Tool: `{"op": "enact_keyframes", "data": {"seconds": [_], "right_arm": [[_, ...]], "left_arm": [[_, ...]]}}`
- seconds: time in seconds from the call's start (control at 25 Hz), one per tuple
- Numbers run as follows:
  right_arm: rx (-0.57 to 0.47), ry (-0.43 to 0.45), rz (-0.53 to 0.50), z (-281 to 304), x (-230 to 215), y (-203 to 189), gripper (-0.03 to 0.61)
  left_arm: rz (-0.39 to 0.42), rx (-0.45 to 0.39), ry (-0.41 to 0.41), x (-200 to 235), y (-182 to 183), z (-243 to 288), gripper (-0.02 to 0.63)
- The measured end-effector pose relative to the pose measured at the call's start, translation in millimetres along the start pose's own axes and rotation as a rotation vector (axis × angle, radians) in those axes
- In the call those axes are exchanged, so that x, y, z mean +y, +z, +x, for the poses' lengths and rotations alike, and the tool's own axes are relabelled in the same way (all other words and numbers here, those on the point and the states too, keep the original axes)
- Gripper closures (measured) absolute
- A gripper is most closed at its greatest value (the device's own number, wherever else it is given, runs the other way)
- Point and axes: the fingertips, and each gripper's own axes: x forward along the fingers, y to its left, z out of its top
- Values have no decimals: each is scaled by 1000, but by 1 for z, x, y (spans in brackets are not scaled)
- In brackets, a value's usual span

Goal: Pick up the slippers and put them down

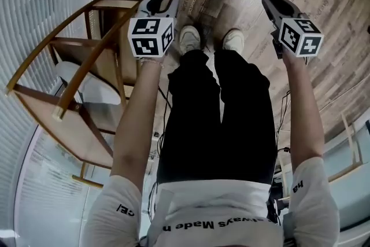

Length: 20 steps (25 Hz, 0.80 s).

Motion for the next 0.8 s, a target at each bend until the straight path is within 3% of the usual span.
{"op": "enact_keyframes", "data": {"seconds": [0.2, 0.4, 0.8], "right_arm": [[-93, -1, -64, -92, 61, 77, 514], [-174, 20, -113, -184, 125, 138, 530], [-343, 41, -255, -346, 223, 234, 549]], "left_arm": [[30, -109, 0, -40, 88, -97, 555], [26, -217, 12, -79, 160, -200, 584], [59, -402, 21, -141, 237, -384, 601]]}}
